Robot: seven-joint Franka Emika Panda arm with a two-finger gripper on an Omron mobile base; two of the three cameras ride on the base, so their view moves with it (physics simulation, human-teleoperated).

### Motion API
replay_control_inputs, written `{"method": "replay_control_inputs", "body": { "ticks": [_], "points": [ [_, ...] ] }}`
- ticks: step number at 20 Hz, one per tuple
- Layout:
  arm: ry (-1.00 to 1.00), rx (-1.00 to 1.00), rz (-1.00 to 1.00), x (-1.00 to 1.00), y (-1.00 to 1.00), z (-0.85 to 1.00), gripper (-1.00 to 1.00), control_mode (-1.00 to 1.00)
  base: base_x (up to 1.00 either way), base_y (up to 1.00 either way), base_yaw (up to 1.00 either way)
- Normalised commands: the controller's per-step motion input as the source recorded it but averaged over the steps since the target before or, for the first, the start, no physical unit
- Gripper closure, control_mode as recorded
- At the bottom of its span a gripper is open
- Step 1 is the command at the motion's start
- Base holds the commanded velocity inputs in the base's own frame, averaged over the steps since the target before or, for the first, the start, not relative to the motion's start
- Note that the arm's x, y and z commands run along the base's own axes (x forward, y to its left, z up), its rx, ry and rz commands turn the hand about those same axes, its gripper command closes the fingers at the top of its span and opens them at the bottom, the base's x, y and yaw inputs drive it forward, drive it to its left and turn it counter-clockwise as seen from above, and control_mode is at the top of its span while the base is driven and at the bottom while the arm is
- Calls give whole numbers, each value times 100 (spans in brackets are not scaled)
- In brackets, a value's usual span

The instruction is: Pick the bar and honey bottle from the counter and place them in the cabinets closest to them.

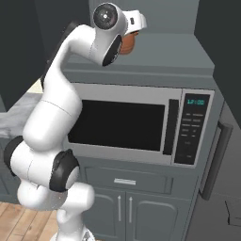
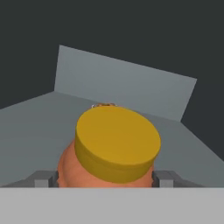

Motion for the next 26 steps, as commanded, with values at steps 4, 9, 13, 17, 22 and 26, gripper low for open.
{"method": "replay_control_inputs", "body": {
  "ticks": [4, 9, 13, 17, 22, 26],
  "points": [
    [1, 0, 0, 49, 0, -3, 100, -100, 0, 0, 0],
    [5, -2, 0, 26, 0, -6, 100, -100, 0, 0, 0],
    [5, -3, 0, 32, 0, -9, 100, -100, 0, 0, 0],
    [3, -2, 0, 32, 0, -10, 100, -100, 0, 0, 0],
    [0, -1, 0, 29, 0, -12, 100, -100, 0, 0, 0],
    [0, 0, 0, 20, 0, -14, 100, -100, 0, 0, 0]
  ]
}}
